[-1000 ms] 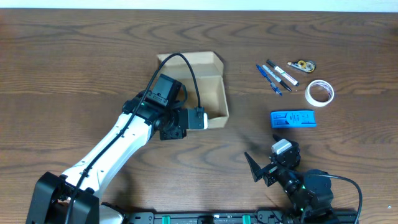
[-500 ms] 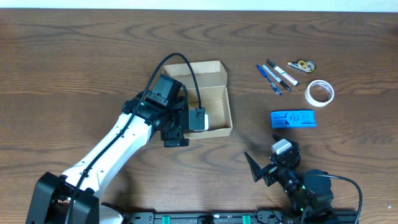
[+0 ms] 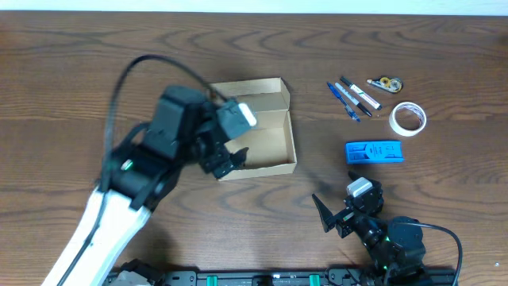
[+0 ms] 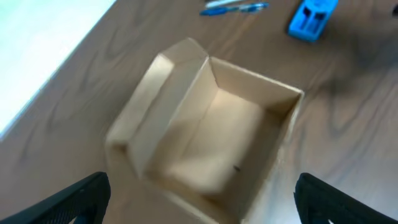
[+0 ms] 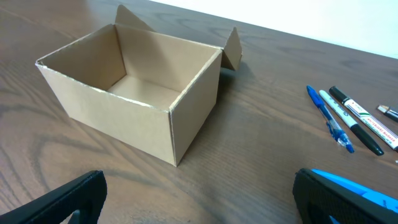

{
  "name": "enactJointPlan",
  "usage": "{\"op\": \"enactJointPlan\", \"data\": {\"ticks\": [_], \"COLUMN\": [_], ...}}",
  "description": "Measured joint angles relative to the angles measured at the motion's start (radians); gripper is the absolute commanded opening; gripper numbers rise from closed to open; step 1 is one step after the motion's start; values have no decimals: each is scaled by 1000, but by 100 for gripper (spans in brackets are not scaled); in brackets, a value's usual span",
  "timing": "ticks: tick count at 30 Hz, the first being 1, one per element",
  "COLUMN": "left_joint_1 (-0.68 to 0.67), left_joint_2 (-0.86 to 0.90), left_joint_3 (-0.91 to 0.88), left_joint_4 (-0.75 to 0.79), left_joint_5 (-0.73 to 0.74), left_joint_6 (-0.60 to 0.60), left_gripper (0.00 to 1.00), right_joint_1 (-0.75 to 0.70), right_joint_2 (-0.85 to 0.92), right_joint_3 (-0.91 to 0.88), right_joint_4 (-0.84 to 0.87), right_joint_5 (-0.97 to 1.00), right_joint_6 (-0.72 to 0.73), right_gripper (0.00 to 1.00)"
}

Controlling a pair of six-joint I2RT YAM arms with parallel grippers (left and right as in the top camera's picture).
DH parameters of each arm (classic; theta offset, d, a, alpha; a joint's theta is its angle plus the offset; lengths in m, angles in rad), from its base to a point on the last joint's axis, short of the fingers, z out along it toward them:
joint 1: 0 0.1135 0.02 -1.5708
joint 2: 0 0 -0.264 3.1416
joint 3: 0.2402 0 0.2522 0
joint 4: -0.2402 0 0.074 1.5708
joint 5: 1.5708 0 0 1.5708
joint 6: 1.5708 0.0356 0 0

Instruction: Pack container

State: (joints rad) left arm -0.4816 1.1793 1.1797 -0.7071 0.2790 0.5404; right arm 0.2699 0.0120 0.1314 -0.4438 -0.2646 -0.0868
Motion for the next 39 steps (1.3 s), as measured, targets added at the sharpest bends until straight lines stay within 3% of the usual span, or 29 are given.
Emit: {"op": "enactJointPlan", "data": {"ticks": [5, 10, 14, 31, 39], "left_joint_1": [0, 0, 0, 0, 0], "left_joint_2": [-84, -120, -146, -156, -156], "left_joint_3": [0, 0, 0, 0, 0], "left_joint_4": [-185, -361, -422, -417, -417], "left_joint_5": [-49, -42, -34, -35, -35], "left_joint_6": [-209, -302, -328, -343, -343], "left_gripper": [95, 96, 95, 95, 95], "right_joint_1": [0, 0, 0, 0, 0], "right_joint_2": [0, 0, 0, 0, 0], "right_joint_3": [0, 0, 0, 0, 0], "right_joint_4": [0, 0, 0, 8, 24], "right_joint_5": [0, 0, 0, -2, -144], "right_joint_6": [0, 0, 0, 1, 124], "right_gripper": [99, 99, 99, 99, 99]}}
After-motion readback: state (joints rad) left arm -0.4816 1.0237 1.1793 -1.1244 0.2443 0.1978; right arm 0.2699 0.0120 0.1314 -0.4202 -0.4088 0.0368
